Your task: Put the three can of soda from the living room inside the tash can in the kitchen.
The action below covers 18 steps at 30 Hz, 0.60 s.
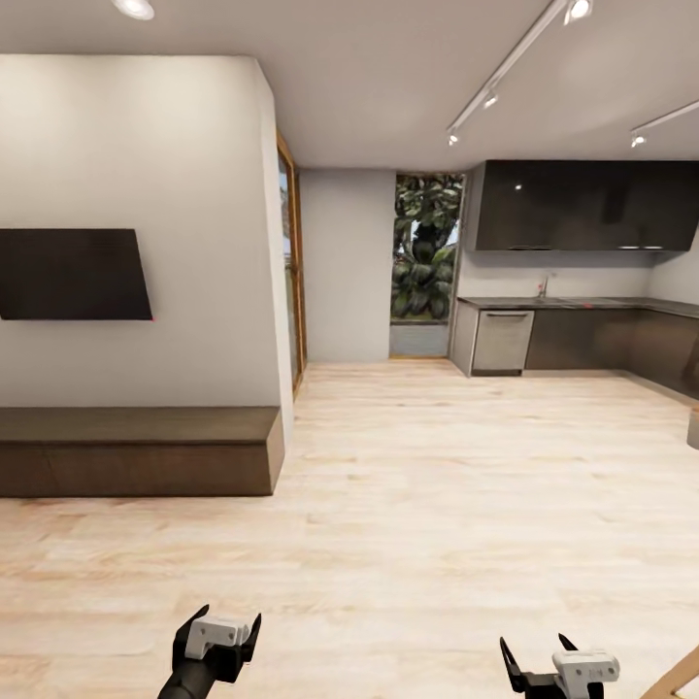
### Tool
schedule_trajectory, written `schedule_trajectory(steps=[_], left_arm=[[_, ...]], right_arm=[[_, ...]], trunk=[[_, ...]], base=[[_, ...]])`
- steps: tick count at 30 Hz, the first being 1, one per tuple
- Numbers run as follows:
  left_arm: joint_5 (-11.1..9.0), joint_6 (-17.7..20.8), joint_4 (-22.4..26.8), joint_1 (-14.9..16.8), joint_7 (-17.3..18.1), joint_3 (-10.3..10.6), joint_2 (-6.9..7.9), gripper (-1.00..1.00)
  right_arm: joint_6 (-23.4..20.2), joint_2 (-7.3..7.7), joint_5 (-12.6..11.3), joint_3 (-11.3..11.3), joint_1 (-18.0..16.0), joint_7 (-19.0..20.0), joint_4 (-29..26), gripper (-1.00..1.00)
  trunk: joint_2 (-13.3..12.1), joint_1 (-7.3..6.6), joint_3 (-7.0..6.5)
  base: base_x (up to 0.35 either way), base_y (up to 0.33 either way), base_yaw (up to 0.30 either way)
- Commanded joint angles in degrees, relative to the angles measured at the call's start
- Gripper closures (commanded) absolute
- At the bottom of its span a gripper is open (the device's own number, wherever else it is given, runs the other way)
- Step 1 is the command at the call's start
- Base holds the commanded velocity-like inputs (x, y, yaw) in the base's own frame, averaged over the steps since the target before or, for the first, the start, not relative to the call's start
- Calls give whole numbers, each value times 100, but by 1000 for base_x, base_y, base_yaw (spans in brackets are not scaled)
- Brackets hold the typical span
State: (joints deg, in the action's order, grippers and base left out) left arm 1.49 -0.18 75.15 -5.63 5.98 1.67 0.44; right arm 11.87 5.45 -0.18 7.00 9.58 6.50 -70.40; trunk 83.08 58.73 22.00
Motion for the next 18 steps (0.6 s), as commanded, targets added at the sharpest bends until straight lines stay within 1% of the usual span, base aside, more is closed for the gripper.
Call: schedule_trajectory(steps=[1, 18], left_arm=[[0, 0, 0, 0, 0, 0, 0, -100], [0, -8, 0, 0, -8, 0, 0, -100]], right_arm=[[0, 0, 0, -2, 0, 0, 0, -100], [-8, 0, -3, -2, 0, -1, 0, -100]], trunk=[[0, 0, 0], [0, 0, 0]], base=[[323, 0, 0], [323, 0, 0]])
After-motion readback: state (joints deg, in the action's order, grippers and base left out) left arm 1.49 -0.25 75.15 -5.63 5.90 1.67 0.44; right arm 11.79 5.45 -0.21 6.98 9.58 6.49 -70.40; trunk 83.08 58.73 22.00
